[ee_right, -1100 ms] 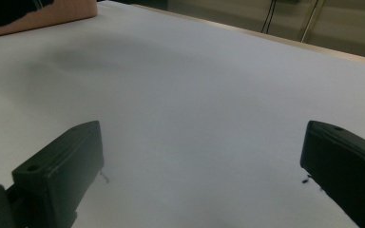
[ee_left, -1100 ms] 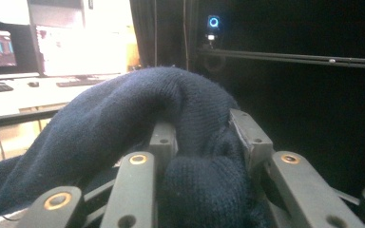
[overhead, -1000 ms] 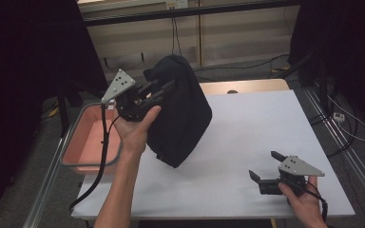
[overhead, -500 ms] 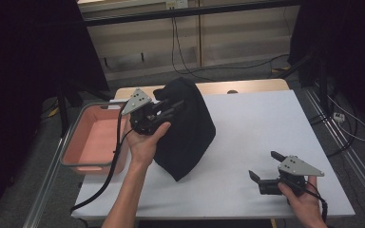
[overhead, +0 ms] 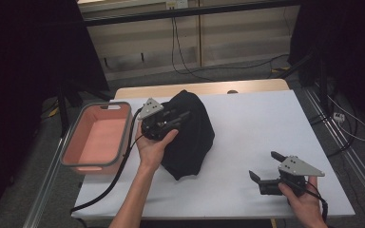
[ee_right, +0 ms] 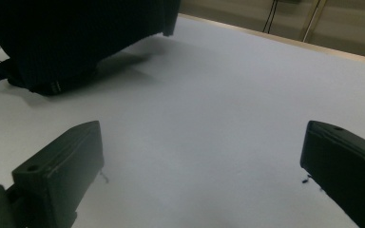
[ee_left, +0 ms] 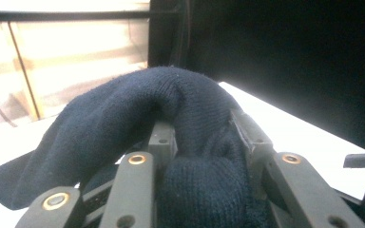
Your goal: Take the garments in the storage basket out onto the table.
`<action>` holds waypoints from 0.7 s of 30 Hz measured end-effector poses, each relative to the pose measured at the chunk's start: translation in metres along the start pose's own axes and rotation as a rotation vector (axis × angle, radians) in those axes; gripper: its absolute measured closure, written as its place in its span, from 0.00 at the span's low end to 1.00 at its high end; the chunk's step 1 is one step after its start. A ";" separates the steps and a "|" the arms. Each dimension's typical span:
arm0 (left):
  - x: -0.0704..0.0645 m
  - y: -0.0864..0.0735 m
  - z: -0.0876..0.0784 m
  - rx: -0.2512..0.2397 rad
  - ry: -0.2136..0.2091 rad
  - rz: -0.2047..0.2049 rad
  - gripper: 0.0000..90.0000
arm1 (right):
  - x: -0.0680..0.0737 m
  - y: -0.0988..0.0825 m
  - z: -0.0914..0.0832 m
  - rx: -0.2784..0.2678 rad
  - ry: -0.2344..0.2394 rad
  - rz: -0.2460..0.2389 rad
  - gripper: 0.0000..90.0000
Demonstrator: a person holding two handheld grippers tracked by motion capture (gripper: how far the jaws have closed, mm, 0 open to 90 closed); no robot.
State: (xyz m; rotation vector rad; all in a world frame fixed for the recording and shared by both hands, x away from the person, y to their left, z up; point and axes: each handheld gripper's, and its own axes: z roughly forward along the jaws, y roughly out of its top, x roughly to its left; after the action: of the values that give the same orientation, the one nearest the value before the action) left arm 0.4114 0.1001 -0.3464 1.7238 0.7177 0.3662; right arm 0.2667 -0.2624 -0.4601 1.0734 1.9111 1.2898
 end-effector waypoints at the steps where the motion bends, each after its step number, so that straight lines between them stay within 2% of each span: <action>1: -0.001 -0.002 0.002 0.013 0.016 0.013 0.73 | 0.000 0.000 0.000 0.000 0.000 -0.001 0.00; 2: -0.003 -0.004 0.003 0.029 0.034 0.036 0.73 | 0.000 0.000 0.000 0.000 0.001 -0.001 0.00; 4: -0.007 -0.008 0.007 0.047 0.041 0.063 0.72 | 0.000 0.000 0.001 0.002 -0.001 -0.001 0.00; 8: -0.008 -0.014 0.013 0.064 0.003 0.046 0.72 | 0.000 0.000 0.001 0.001 -0.001 -0.002 0.00; 15: -0.008 -0.026 0.027 0.116 -0.018 0.045 0.70 | 0.000 0.000 0.000 0.000 0.000 0.000 0.00; 18: -0.006 -0.032 0.034 0.131 -0.040 0.010 0.68 | 0.000 0.000 0.000 0.001 0.002 -0.004 0.00; 21: -0.006 -0.037 0.039 0.152 -0.040 0.011 0.66 | 0.000 0.000 -0.001 0.001 0.000 -0.001 0.00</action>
State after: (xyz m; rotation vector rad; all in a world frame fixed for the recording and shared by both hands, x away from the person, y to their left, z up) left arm 0.4196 0.0713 -0.3921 1.8738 0.7229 0.2903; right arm 0.2662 -0.2626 -0.4600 1.0726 1.9127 1.2882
